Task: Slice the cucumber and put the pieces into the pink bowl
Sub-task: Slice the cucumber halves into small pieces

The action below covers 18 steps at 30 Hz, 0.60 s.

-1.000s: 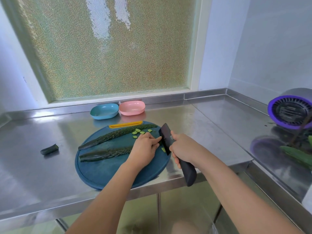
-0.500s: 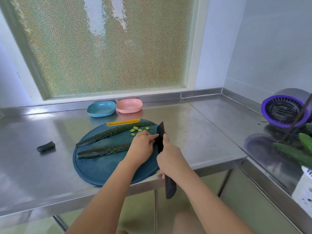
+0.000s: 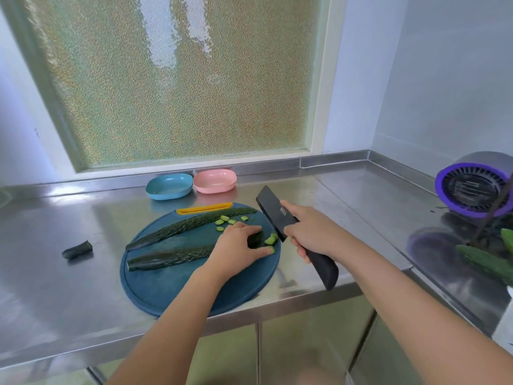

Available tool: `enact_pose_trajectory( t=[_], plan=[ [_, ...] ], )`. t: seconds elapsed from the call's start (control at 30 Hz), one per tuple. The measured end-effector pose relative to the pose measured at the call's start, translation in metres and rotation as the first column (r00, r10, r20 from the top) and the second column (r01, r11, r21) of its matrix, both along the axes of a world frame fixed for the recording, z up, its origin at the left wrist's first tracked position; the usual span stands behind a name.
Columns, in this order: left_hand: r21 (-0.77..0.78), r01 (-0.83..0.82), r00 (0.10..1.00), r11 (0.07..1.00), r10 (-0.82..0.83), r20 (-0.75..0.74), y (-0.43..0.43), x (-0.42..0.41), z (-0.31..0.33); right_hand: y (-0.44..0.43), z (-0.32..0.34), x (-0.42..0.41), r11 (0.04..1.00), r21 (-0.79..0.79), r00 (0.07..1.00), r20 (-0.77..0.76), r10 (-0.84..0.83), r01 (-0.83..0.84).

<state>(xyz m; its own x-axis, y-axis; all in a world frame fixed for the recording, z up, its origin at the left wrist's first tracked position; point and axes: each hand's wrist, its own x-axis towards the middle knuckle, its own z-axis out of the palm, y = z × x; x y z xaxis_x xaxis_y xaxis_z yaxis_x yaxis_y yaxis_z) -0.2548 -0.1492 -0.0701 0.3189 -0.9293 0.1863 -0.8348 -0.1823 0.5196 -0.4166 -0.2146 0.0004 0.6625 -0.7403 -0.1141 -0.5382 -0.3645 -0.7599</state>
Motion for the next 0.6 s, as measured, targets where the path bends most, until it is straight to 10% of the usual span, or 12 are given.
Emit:
enact_pose_trajectory(
  t=[0.6],
  plan=[
    [0.174,0.241,0.968,0.955,-0.223,-0.114,-0.043,0.008,0.024,-0.039,-0.004,-0.019,0.998,0.026,0.982,0.182,0.052,-0.057]
  ],
)
